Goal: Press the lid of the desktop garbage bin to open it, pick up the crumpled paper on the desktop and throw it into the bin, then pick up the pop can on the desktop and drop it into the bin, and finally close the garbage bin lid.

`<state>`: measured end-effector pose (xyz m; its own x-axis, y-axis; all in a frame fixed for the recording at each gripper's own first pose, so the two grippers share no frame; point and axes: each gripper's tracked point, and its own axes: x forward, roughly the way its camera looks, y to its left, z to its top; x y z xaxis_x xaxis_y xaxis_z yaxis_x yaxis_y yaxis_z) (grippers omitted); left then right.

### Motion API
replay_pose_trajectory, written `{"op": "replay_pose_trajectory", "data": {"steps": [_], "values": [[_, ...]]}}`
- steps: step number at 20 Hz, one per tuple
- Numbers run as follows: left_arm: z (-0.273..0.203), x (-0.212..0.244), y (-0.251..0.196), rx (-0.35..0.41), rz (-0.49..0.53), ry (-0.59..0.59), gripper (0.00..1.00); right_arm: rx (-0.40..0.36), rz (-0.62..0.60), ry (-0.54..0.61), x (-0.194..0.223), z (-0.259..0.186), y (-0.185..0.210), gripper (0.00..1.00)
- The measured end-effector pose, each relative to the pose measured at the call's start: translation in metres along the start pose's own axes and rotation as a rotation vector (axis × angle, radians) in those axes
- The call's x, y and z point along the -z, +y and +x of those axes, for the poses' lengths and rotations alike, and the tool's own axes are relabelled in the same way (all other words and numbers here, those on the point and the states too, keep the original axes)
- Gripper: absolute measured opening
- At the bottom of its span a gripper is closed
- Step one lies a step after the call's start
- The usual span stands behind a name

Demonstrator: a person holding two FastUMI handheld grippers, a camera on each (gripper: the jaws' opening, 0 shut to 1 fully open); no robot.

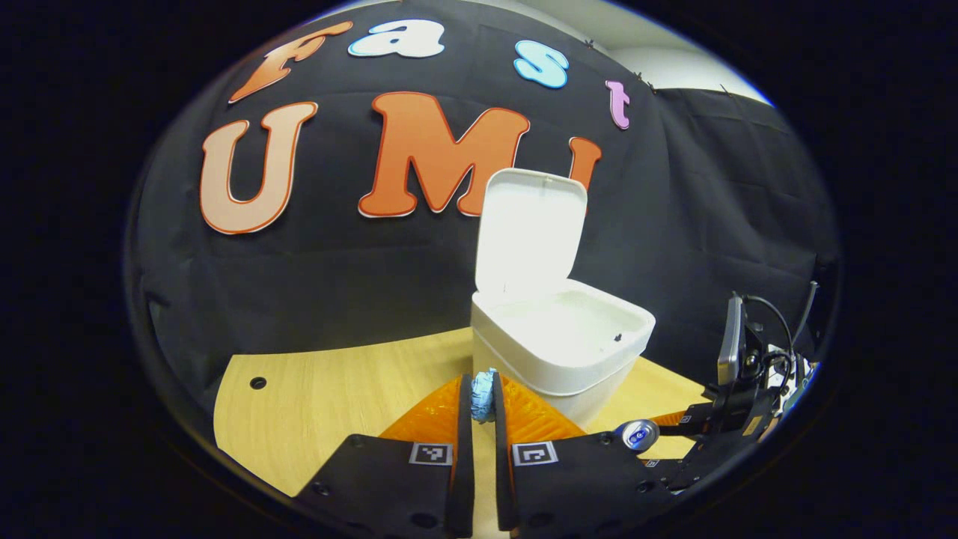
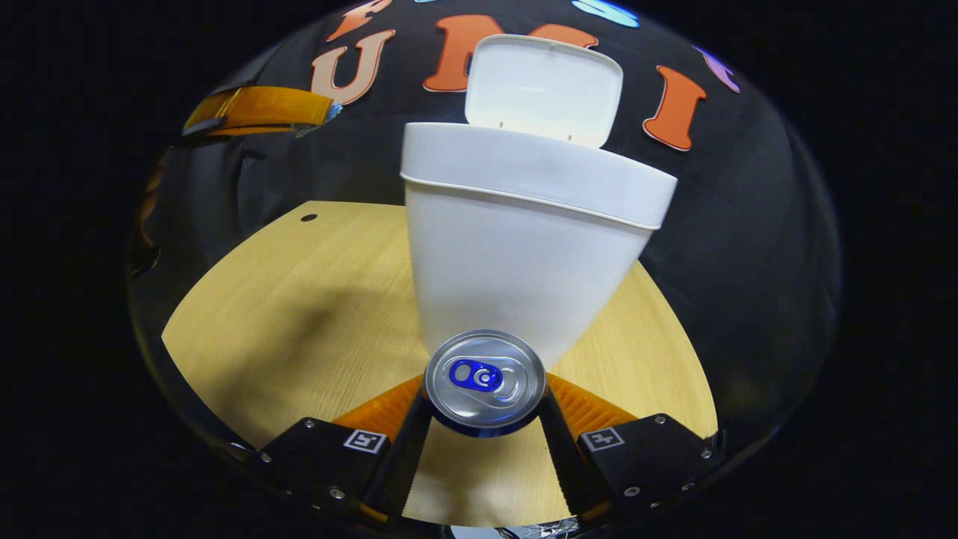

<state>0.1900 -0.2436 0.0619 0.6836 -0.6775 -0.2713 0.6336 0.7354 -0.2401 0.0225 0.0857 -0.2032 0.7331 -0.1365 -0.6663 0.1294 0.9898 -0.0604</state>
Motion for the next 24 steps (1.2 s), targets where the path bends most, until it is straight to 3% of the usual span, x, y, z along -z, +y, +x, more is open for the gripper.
{"op": "replay_pose_trajectory", "data": {"steps": [1, 12, 16, 17, 24], "values": [[0.003, -0.004, -0.007, 0.004, -0.005, -0.013, 0.15, 0.001, 0.006, -0.003, 0.000, 0.000, -0.003, 0.79], [0.051, -0.019, -0.063, 0.057, -0.004, -0.014, 0.12, -0.002, 0.040, -0.072, -0.017, -0.020, -0.036, 0.79], [0.061, -0.007, -0.065, 0.037, 0.021, 0.015, 0.18, 0.012, 0.034, -0.099, -0.034, -0.028, -0.054, 0.79], [0.063, -0.004, -0.065, 0.037, 0.025, 0.022, 0.12, 0.017, 0.033, -0.108, -0.040, -0.030, -0.058, 0.79], [0.061, 0.001, -0.080, 0.083, 0.075, 0.034, 0.28, 0.051, 0.056, -0.220, -0.108, -0.057, -0.095, 0.79]]}}
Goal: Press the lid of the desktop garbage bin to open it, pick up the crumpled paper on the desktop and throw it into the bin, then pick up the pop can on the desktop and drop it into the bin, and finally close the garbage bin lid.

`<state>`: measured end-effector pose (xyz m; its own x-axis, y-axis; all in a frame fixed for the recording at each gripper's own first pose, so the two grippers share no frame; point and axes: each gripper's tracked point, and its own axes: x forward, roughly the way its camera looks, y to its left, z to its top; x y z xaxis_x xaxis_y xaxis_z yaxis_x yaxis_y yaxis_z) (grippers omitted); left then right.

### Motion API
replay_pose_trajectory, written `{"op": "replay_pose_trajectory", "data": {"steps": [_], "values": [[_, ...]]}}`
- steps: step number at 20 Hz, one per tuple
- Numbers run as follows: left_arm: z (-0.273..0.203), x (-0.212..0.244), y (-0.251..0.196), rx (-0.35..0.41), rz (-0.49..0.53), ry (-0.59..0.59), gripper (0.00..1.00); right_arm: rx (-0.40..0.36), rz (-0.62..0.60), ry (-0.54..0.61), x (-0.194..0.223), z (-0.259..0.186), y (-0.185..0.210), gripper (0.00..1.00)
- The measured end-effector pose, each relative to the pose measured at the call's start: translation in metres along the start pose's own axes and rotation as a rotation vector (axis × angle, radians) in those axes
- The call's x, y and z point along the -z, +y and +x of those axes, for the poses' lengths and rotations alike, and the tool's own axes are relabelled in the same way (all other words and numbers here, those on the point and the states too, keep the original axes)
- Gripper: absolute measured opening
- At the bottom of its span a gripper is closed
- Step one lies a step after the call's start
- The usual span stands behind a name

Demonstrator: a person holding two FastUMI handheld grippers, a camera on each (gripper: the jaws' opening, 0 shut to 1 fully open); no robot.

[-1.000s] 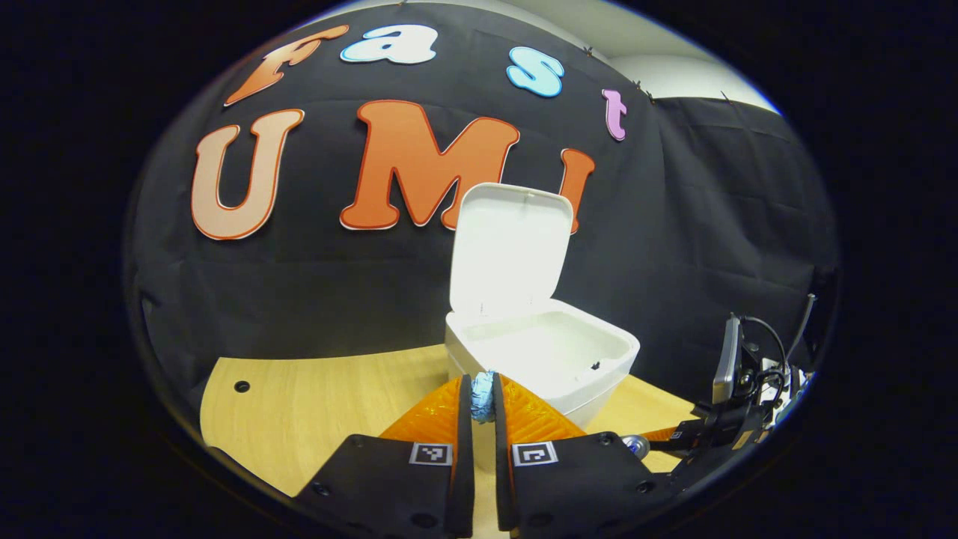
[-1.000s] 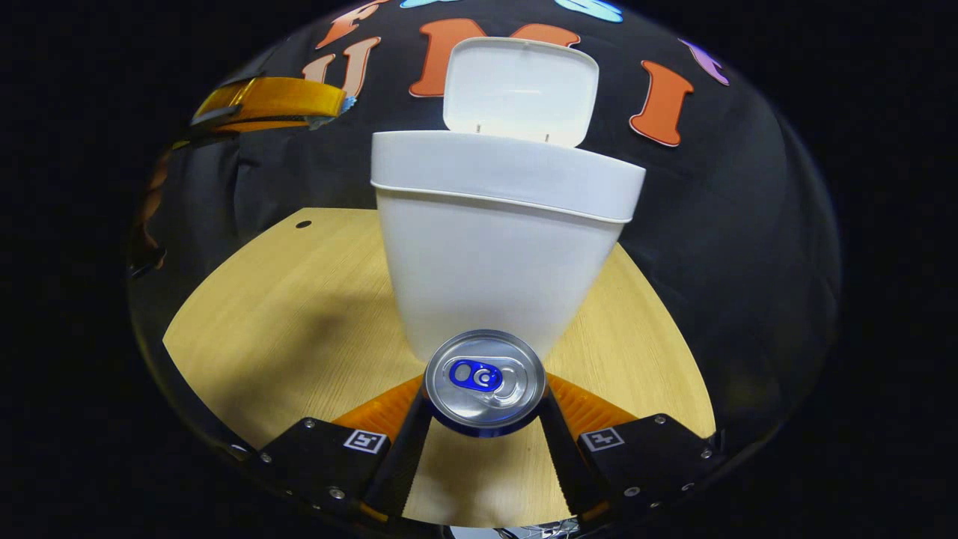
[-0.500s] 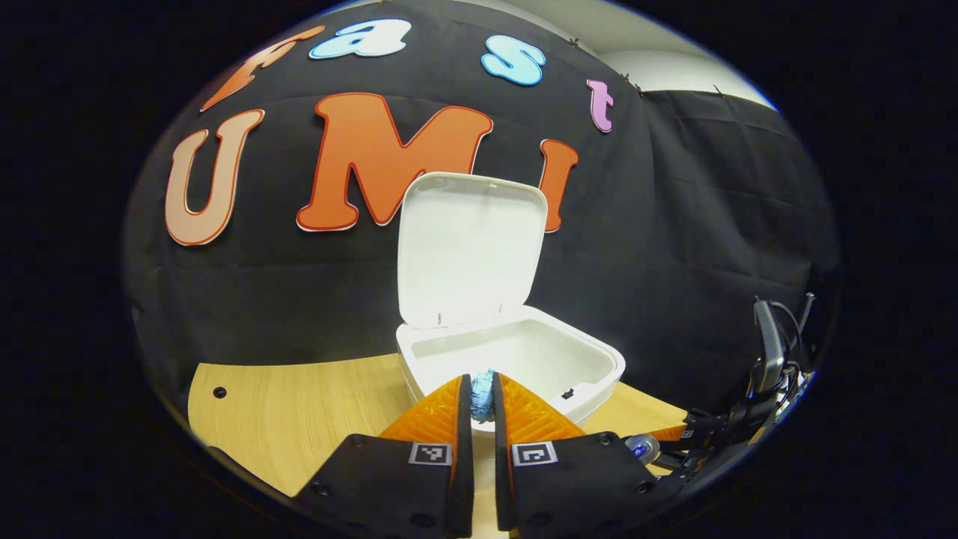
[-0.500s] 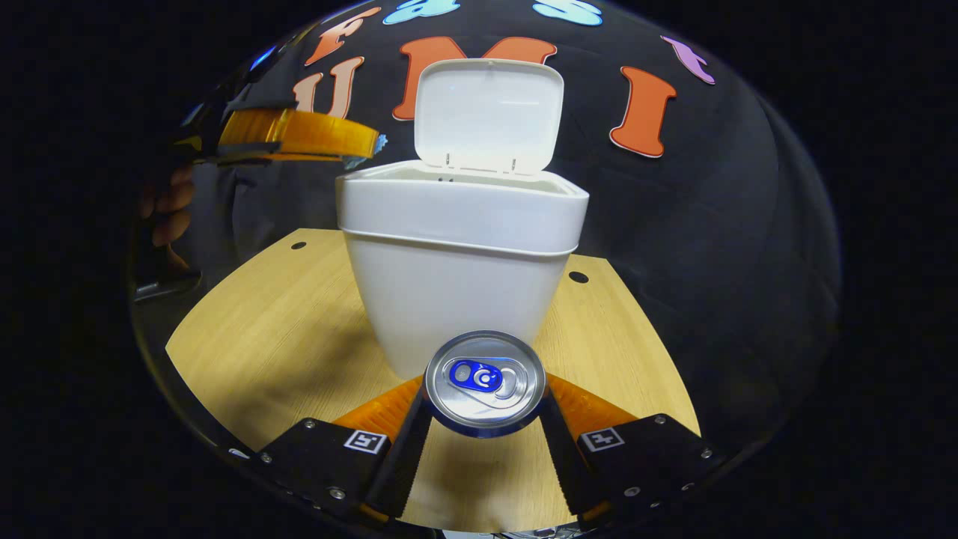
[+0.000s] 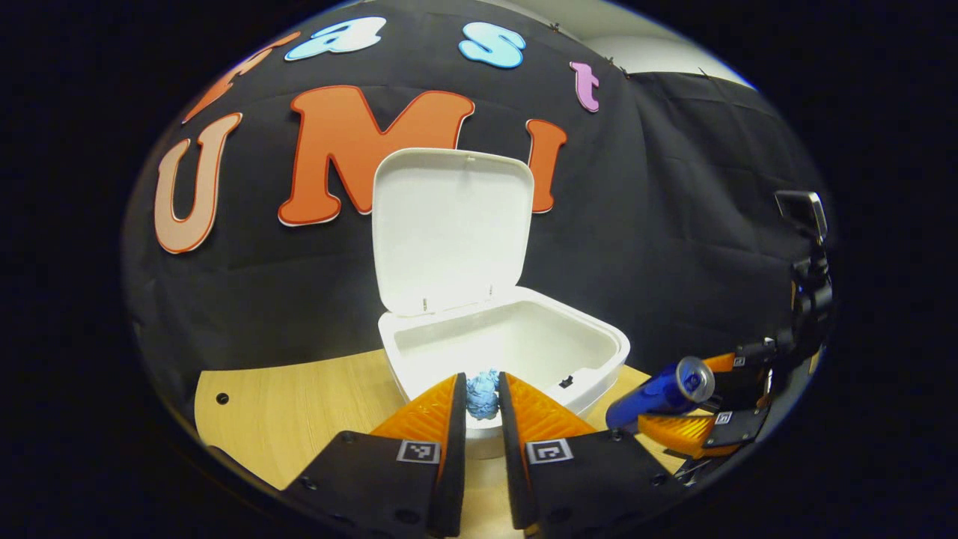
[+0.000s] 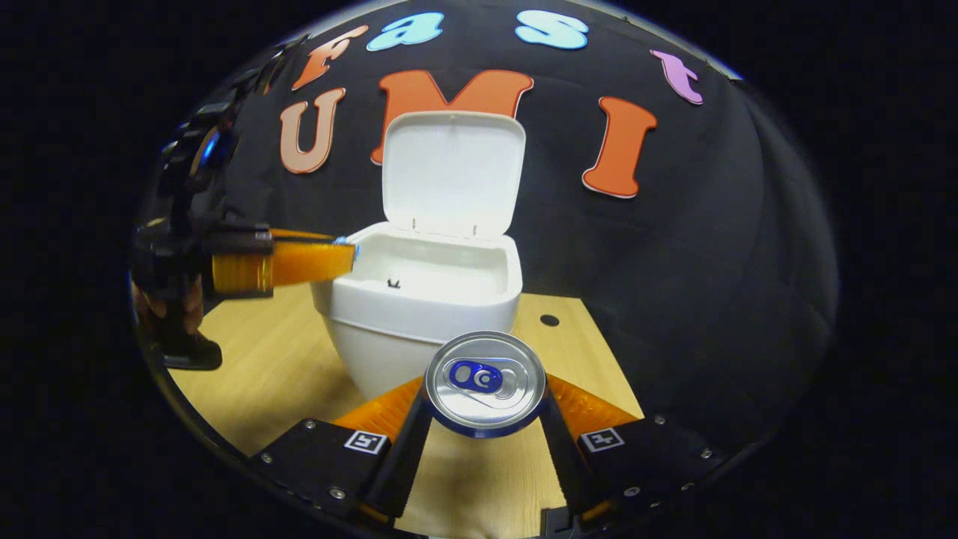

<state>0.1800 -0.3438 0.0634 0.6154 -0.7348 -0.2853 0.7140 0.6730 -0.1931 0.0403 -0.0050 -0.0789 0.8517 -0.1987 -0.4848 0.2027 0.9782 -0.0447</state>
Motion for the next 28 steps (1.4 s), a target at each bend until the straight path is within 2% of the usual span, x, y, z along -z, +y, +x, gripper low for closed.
{"op": "replay_pose_trajectory", "data": {"steps": [2, 3, 4, 5, 6, 9, 13, 15, 16, 18, 19, 20, 22, 28], "values": [[-0.002, -0.007, 0.002, -0.013, 0.040, -0.019, 0.37, 0.010, 0.003, -0.026, -0.019, -0.001, -0.008, 0.79], [-0.004, -0.005, 0.004, -0.018, 0.054, -0.021, 0.51, 0.020, -0.006, -0.037, -0.027, -0.002, -0.012, 0.79], [-0.004, -0.006, 0.004, -0.020, 0.058, -0.024, 0.57, 0.026, -0.022, -0.048, -0.033, -0.003, -0.016, 0.74], [-0.008, -0.005, 0.007, -0.025, 0.058, -0.025, 0.62, 0.031, -0.039, -0.061, -0.041, -0.005, -0.019, 0.74], [-0.011, -0.004, 0.009, -0.027, 0.053, -0.028, 0.67, 0.041, -0.052, -0.076, -0.048, -0.007, -0.024, 0.79], [-0.021, -0.002, 0.019, -0.053, 0.045, -0.035, 0.83, 0.051, -0.072, -0.107, -0.071, -0.013, -0.029, 0.79], [-0.037, 0.002, 0.036, -0.097, 0.044, -0.041, 0.80, 0.033, -0.079, -0.171, -0.106, -0.017, -0.025, 0.79], [-0.043, 0.004, 0.044, -0.119, 0.037, -0.045, 0.83, 0.018, -0.078, -0.202, -0.122, -0.013, -0.020, 0.79], [-0.048, 0.005, 0.048, -0.134, 0.034, -0.045, 0.80, 0.008, -0.073, -0.215, -0.128, -0.009, -0.016, 0.79], [-0.055, 0.010, 0.058, -0.168, 0.027, -0.050, 0.83, -0.012, -0.058, -0.233, -0.139, 0.000, -0.007, 0.78], [-0.058, 0.017, 0.064, -0.183, 0.018, -0.039, 0.80, -0.016, -0.057, -0.241, -0.141, 0.004, -0.005, 0.78], [-0.061, 0.021, 0.069, -0.198, 0.009, -0.034, 0.83, -0.021, -0.057, -0.239, -0.143, 0.010, -0.001, 0.79], [-0.069, 0.027, 0.080, -0.229, -0.006, -0.025, 0.80, -0.035, -0.055, -0.224, -0.138, 0.018, 0.005, 0.78], [-0.086, 0.041, 0.102, -0.298, -0.045, -0.011, 0.80, -0.071, -0.057, -0.141, -0.107, 0.032, 0.016, 0.78]]}}
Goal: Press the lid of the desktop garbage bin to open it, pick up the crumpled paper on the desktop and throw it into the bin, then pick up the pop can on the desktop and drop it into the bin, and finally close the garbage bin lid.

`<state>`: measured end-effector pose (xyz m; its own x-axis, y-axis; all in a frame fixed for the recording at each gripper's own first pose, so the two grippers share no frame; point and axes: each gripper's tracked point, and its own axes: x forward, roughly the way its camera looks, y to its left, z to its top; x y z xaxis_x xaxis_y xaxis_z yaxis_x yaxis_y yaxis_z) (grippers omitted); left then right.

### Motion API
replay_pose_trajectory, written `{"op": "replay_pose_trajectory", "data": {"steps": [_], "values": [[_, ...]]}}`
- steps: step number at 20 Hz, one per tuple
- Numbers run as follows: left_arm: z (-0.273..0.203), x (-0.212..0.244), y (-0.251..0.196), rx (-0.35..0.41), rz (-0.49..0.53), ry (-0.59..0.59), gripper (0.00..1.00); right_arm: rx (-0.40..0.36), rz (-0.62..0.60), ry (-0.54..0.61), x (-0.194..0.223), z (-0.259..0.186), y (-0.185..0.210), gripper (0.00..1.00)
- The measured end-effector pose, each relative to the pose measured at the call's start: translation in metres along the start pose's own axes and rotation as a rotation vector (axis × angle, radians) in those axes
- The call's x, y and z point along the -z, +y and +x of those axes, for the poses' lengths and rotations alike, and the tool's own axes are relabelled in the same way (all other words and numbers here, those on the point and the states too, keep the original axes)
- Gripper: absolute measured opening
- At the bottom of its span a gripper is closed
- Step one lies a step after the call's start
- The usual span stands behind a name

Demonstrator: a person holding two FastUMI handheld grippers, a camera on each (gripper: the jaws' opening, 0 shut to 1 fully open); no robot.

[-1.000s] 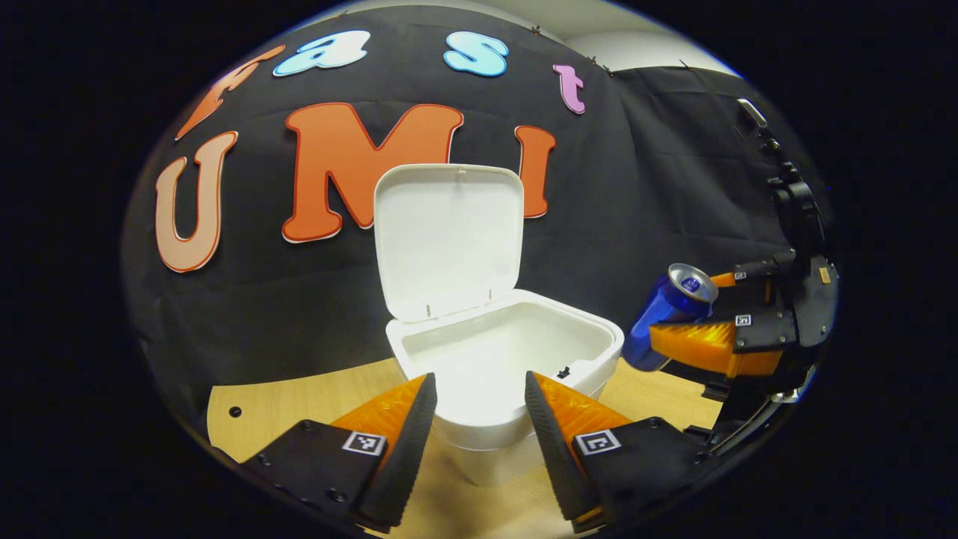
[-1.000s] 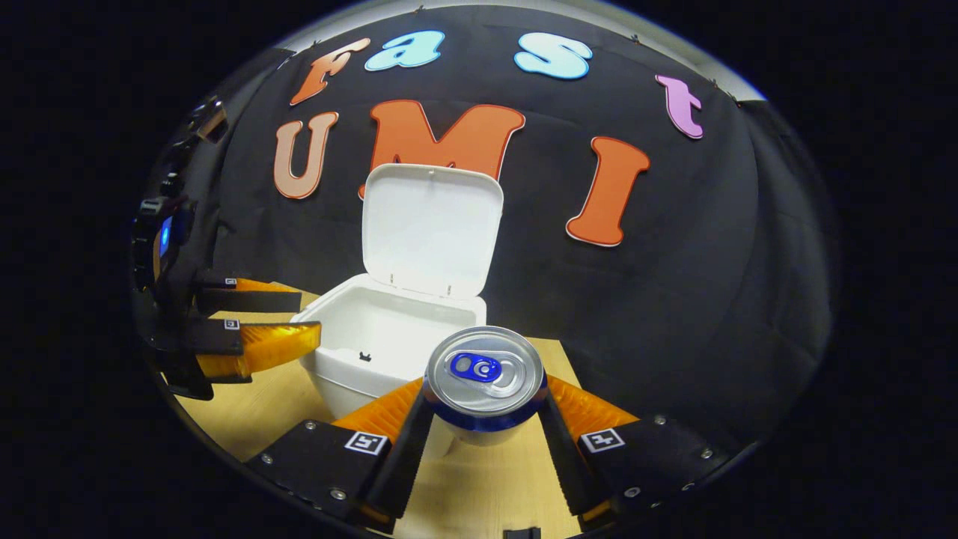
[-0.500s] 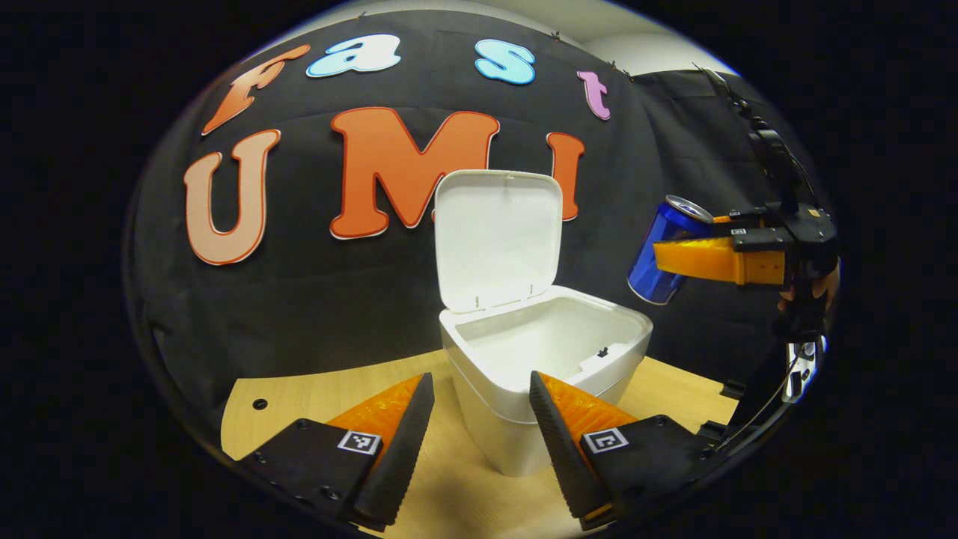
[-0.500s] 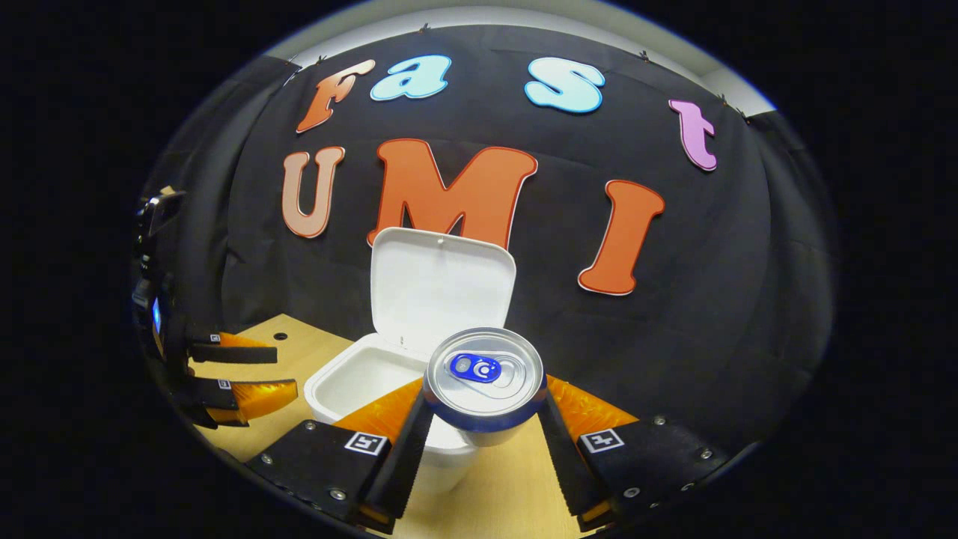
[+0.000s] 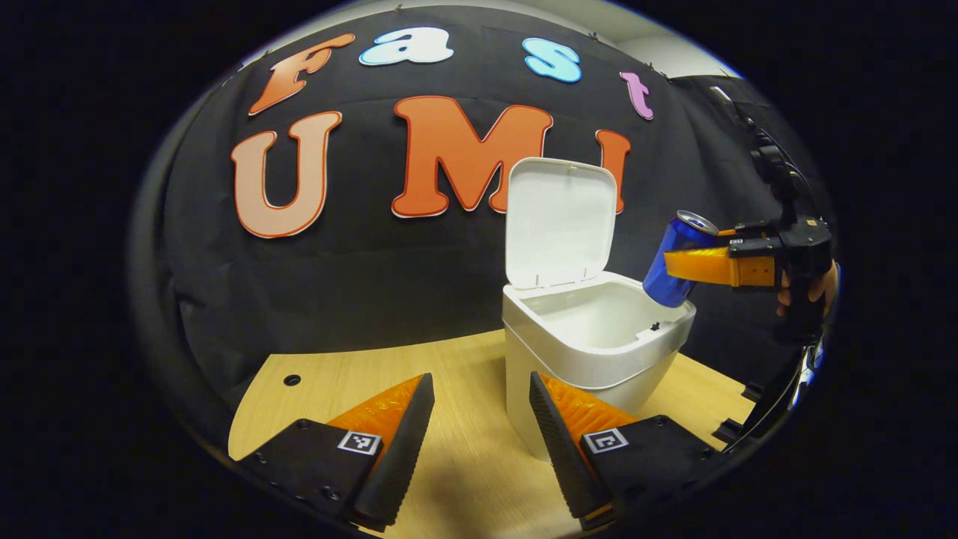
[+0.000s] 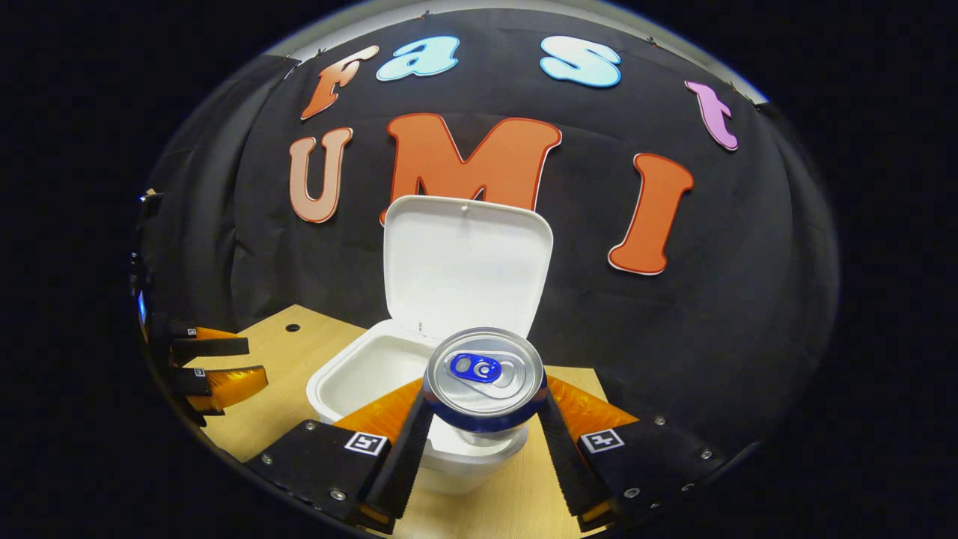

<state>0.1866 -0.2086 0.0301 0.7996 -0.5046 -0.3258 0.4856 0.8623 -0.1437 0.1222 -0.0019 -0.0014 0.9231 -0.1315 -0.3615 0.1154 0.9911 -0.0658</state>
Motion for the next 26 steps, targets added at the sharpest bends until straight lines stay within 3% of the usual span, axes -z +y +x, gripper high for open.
{"op": "replay_pose_trajectory", "data": {"steps": [10, 16, 20, 26], "values": [[-0.004, 0.013, 0.004, -0.063, -0.012, 0.027, 0.83, -0.054, 0.008, 0.108, 0.036, 0.018, 0.006, 0.80], [-0.011, 0.023, 0.011, -0.135, -0.073, 0.042, 0.83, -0.115, 0.028, 0.106, 0.034, 0.029, 0.005, 0.84], [-0.020, 0.028, 0.021, -0.180, -0.094, 0.051, 0.83, -0.117, 0.025, 0.062, 0.012, 0.035, 0.003, 0.89], [-0.031, 0.028, 0.045, -0.218, -0.079, 0.051, 0.80, -0.085, -0.003, -0.067, -0.056, 0.043, -0.003, 0.90]]}}
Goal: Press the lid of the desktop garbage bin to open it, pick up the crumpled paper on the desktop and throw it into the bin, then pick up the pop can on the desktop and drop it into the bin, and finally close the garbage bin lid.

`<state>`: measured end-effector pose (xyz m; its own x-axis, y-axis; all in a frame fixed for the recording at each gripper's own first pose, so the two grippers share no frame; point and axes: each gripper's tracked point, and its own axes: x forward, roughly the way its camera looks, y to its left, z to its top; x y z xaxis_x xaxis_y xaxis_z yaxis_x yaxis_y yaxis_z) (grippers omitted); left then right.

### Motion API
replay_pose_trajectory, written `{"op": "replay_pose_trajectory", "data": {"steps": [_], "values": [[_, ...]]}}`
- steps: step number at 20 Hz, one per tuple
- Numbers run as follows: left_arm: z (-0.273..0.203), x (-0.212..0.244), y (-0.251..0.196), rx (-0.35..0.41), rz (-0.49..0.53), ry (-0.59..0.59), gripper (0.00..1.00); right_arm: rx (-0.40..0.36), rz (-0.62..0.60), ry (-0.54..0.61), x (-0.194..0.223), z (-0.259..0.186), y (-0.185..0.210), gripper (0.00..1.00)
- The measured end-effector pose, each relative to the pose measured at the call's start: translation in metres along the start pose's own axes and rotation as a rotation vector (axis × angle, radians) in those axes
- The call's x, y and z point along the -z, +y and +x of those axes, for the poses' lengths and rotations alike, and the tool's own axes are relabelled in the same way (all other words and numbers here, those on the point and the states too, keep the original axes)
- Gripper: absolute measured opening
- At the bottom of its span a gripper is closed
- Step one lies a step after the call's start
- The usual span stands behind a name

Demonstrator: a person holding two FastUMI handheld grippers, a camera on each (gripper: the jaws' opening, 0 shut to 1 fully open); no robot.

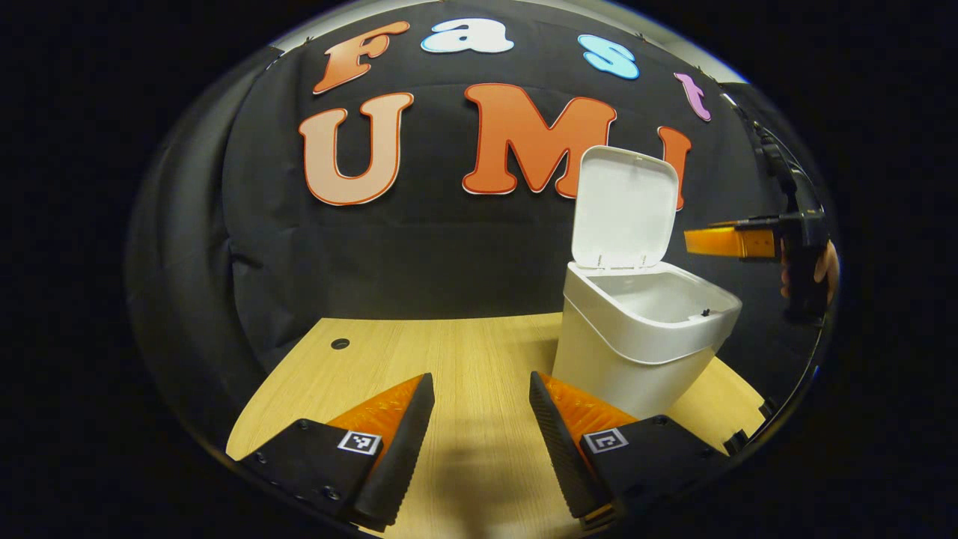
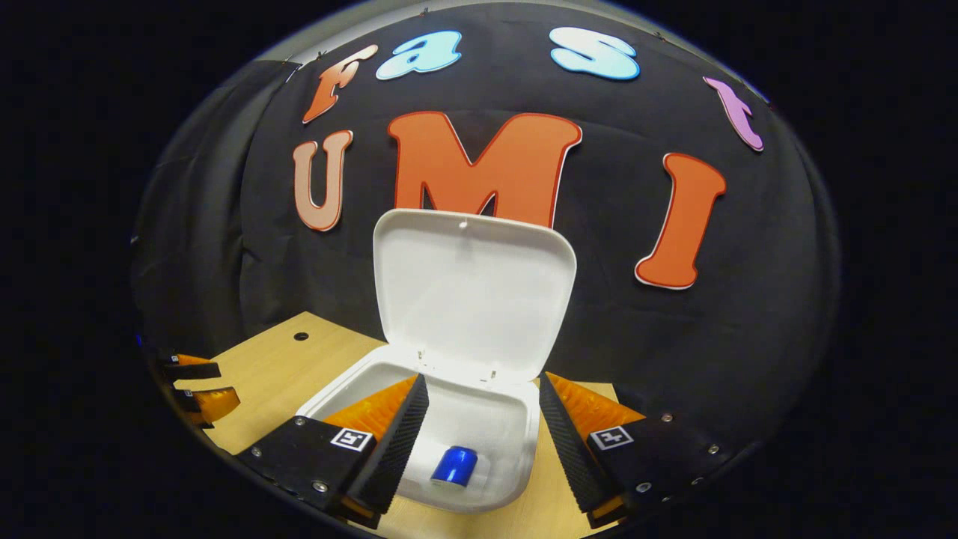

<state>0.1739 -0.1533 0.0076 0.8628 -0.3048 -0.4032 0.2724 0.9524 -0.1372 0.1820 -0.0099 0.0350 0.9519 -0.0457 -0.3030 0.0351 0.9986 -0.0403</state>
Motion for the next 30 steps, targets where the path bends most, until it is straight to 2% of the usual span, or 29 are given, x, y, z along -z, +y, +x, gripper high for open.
{"op": "replay_pose_trajectory", "data": {"steps": [2, 6, 7, 10, 13, 14, 15, 17, 19, 20, 21, 23, 24, 30], "values": [[-0.001, -0.001, 0.009, -0.010, 0.010, -0.002, 0.83, 0.009, 0.003, -0.038, -0.022, 0.004, 0.000, 0.90], [-0.004, -0.002, 0.023, -0.020, 0.010, -0.006, 0.83, 0.030, -0.022, -0.107, -0.065, 0.007, 0.000, 0.91], [-0.006, -0.002, 0.026, -0.022, 0.008, -0.009, 0.80, 0.032, -0.028, -0.125, -0.076, 0.007, 0.001, 0.91], [-0.010, -0.001, 0.040, -0.037, -0.013, -0.017, 0.83, 0.025, -0.013, -0.169, -0.108, 0.009, 0.005, 0.91], [-0.015, 0.003, 0.058, -0.063, -0.035, -0.015, 0.83, 0.072, -0.039, -0.208, -0.132, 0.020, -0.001, 0.91], [-0.017, 0.004, 0.064, -0.076, -0.040, -0.018, 0.80, 0.084, -0.042, -0.213, -0.138, 0.023, -0.001, 0.91], [-0.018, 0.004, 0.071, -0.091, -0.044, -0.020, 0.83, 0.091, -0.047, -0.211, -0.141, 0.029, -0.001, 0.91], [-0.024, 0.004, 0.086, -0.124, -0.056, -0.030, 0.80, 0.099, -0.051, -0.199, -0.146, 0.041, -0.002, 0.90], [-0.028, 0.005, 0.095, -0.148, -0.065, -0.030, 0.83, 0.093, -0.024, -0.176, -0.143, 0.051, 0.000, 0.91], [-0.029, 0.006, 0.101, -0.159, -0.070, -0.027, 0.80, 0.090, -0.008, -0.157, -0.139, 0.056, 0.002, 0.89], [-0.030, 0.007, 0.106, -0.169, -0.075, -0.026, 0.83, 0.090, -0.002, -0.136, -0.133, 0.059, 0.005, 0.88], [-0.033, 0.009, 0.113, -0.182, -0.079, -0.022, 0.83, 0.093, 0.008, -0.147, -0.133, 0.058, 0.008, 0.88], [-0.033, 0.009, 0.116, -0.183, -0.079, -0.019, 0.83, 0.091, 0.005, -0.138, -0.131, 0.054, 0.011, 0.83], [-0.022, 0.007, 0.108, -0.132, -0.060, -0.006, 0.83, 0.036, 0.059, -0.124, -0.110, 0.023, 0.024, 0.76]]}}
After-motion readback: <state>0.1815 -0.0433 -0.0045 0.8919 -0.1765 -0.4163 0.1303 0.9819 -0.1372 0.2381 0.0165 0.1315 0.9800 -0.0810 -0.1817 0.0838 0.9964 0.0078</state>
